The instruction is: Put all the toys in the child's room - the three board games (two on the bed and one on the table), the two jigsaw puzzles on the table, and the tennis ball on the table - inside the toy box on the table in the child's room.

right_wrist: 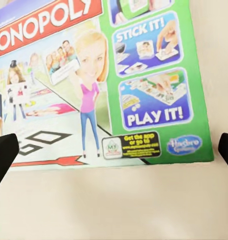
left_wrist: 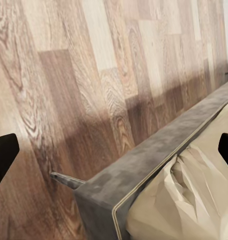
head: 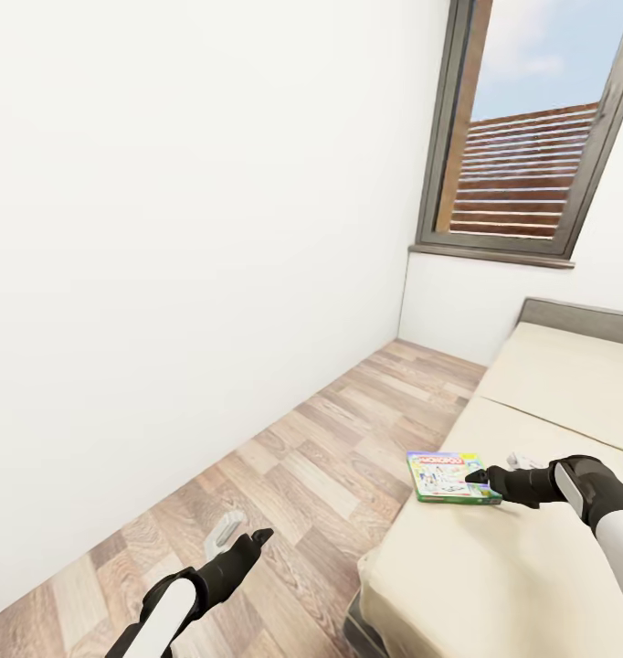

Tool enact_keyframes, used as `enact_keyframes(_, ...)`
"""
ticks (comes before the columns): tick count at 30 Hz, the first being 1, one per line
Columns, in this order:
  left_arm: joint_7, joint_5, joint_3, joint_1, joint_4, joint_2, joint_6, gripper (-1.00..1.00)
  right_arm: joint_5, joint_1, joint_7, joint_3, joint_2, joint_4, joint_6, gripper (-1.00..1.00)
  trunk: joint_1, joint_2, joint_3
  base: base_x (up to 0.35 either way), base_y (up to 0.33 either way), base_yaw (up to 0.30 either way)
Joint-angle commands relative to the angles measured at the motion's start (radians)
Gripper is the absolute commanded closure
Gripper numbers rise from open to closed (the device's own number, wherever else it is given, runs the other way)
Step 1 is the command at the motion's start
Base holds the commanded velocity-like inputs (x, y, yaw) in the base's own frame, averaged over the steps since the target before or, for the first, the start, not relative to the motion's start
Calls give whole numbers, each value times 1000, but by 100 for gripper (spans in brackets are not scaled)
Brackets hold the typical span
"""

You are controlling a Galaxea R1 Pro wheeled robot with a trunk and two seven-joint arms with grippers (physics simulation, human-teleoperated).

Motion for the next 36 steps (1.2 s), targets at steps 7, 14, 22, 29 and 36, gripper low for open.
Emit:
enact_keyframes(7, 9, 10, -2, -1, -2, 1, 0, -100, 7, -1, 5, -7, 0, -1, 5, -100, 0, 0, 0, -1, 0, 29)
enact_keyframes(14, 9, 10, -2, -1, -2, 1, 0, -100, 7, -1, 5, -7, 0, -1, 5, -100, 0, 0, 0, 0, 0, 5)
enact_keyframes(22, 9, 7, -6, -1, -2, -1, -1, -100, 7, -1, 4, -8, 0, -23, -22, -100, 0, 0, 0, 0, 0, 0)
enact_keyframes(29, -70, -94, -2, -42, 74, -7, -25, -100, -2, -3, -4, -30, -35, -107, -145, -100, 0, 0, 0, 0, 0, 0)
enact_keyframes(36, -418, -125, 3, -362, 541, -12, -56, -100, -5, -5, 1, -150, -110, -287, -194, -100, 0, 0, 0, 0, 0, 0)
